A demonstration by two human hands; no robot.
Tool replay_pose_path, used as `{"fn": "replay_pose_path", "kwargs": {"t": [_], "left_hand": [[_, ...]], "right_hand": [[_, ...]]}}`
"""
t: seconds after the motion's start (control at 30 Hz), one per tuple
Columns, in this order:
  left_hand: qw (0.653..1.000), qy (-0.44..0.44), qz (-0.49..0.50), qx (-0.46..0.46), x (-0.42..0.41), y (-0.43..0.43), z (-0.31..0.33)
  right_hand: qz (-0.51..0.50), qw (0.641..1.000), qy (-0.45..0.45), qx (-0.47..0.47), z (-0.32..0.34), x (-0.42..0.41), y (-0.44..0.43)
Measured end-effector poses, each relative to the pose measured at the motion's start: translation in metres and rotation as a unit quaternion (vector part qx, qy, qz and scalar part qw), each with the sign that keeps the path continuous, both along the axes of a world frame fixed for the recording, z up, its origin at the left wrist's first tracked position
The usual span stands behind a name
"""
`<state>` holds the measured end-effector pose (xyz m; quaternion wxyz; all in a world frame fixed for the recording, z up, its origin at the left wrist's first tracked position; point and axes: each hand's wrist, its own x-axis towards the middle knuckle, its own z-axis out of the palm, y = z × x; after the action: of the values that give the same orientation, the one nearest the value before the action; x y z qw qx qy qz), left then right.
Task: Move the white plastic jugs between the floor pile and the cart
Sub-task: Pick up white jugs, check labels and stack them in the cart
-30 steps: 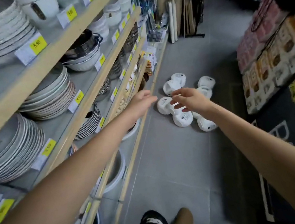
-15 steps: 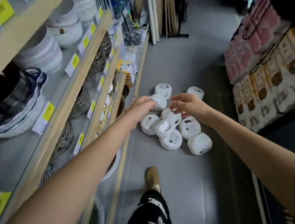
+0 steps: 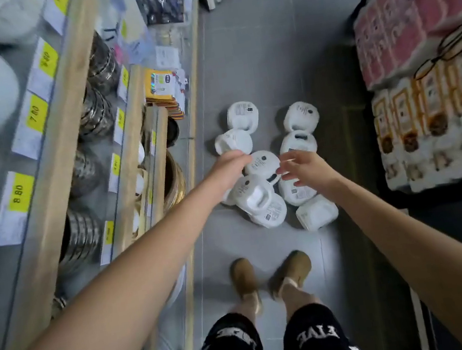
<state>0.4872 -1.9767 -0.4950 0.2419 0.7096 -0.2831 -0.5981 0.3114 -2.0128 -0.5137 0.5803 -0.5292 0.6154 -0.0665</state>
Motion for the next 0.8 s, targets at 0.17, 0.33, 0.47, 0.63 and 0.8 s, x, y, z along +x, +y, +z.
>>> {"fn": "replay_pose_path", "kwargs": {"t": [0.17, 0.33, 0.47, 0.63, 0.8], "left_hand": [[0.998, -0.007, -0.002, 0.055, -0.008, -0.035, -0.065], [0.995, -0.005, 0.004, 0.099, -0.014, -0.065, -0.147], [0.991, -0.011, 0.012, 0.133, -0.012, -0.081, -0.218], [0.986, -0.004, 0.047, 0.161, -0.007, -0.094, -0.313], [0.980, 0.022, 0.095, 0.172, -0.006, -0.102, -0.399]], "right_hand": [[-0.015, 0.999, 0.030, 0.039, -0.067, -0.006, -0.039], [-0.017, 0.997, 0.047, 0.064, -0.155, -0.002, -0.074], [-0.010, 0.991, 0.063, 0.114, -0.232, 0.001, -0.090], [-0.016, 0.986, 0.083, 0.147, -0.334, 0.000, -0.097], [-0.021, 0.985, 0.075, 0.151, -0.418, 0.003, -0.102]]}}
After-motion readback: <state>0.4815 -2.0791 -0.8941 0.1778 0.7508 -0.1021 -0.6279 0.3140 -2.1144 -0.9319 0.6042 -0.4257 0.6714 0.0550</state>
